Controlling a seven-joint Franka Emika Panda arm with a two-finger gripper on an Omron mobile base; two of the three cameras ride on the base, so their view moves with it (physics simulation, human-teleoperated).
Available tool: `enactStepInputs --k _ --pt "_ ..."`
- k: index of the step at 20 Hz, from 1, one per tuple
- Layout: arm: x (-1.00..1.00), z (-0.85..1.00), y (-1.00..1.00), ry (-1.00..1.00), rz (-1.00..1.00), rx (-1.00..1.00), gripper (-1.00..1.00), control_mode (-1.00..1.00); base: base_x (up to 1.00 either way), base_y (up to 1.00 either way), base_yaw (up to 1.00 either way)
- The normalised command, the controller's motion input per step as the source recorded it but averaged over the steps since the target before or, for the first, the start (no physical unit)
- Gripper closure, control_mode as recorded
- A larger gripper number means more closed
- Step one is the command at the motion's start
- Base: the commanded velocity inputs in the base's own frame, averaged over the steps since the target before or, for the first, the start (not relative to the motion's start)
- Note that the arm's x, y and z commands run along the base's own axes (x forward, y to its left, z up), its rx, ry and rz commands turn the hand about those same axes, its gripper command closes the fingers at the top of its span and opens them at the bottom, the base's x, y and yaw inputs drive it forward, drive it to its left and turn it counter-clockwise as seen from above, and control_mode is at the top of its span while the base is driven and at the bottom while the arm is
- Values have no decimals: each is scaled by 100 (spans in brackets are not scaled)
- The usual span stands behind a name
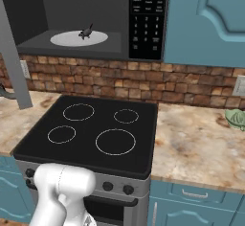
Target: Open the microwave door.
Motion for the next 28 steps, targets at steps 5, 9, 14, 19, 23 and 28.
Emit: enactStepInputs --k 5,9,14,19,23,28 --pt "-73 13 -92 18 5 20 -100 -100 0 0 0" --pt "-19 -1 -99 60 8 52 -100 -100 0 0 0" --pt "50 -14 -57 87 4 69 -100 -100 0 0 0" --pt "100 -45 -10 76 13 68 -100 -100 0 0 0" --pt "100 -84 -1 50 29 66 -100 -100 0 0 0" --pt "100 -49 20 30 18 63 -100 -100 0 0 0"
